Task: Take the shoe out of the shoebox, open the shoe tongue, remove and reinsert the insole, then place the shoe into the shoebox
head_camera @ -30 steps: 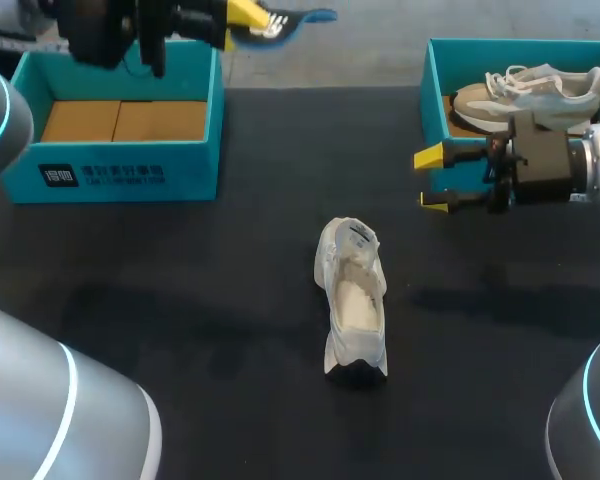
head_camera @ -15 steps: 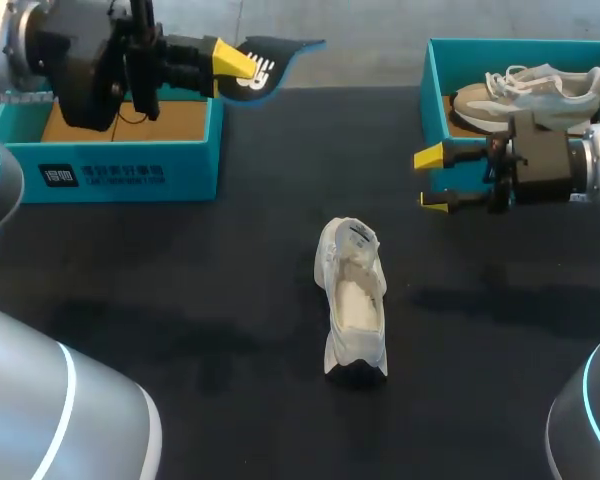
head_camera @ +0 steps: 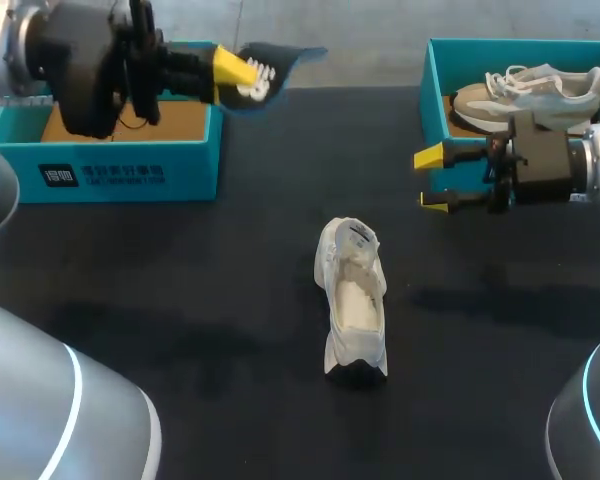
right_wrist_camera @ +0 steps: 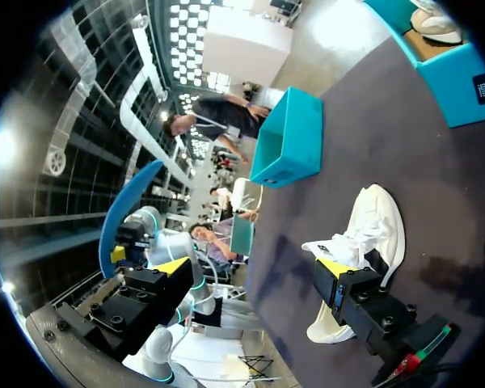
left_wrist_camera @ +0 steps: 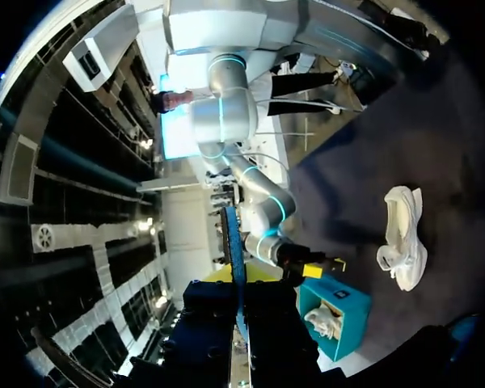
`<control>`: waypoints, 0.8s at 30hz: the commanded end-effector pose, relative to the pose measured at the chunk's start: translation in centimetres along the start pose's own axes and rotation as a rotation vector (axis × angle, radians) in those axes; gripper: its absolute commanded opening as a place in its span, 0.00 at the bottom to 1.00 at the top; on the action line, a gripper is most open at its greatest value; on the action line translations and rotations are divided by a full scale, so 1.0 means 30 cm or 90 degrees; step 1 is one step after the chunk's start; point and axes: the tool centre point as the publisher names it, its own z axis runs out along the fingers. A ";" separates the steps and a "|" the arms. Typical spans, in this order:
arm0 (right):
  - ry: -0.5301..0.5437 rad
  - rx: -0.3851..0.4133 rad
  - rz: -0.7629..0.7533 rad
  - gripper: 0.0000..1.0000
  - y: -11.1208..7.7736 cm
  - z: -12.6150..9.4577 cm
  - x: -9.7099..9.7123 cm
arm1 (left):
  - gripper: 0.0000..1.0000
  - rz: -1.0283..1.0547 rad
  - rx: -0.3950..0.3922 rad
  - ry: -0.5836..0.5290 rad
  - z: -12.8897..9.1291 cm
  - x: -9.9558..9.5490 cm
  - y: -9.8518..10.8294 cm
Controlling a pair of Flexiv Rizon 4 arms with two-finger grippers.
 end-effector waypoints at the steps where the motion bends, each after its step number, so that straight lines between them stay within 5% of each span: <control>1: -0.002 -0.001 0.001 1.00 0.000 0.004 0.001 | 0.00 0.076 -0.042 0.017 0.030 0.107 -0.116; 10: -0.002 -0.001 0.001 1.00 0.000 0.004 0.001 | 0.00 0.167 -0.065 0.008 0.031 0.249 -0.218; 24: -0.002 -0.001 0.001 1.00 0.000 0.004 0.001 | 0.00 0.255 -0.061 0.015 0.058 0.370 -0.235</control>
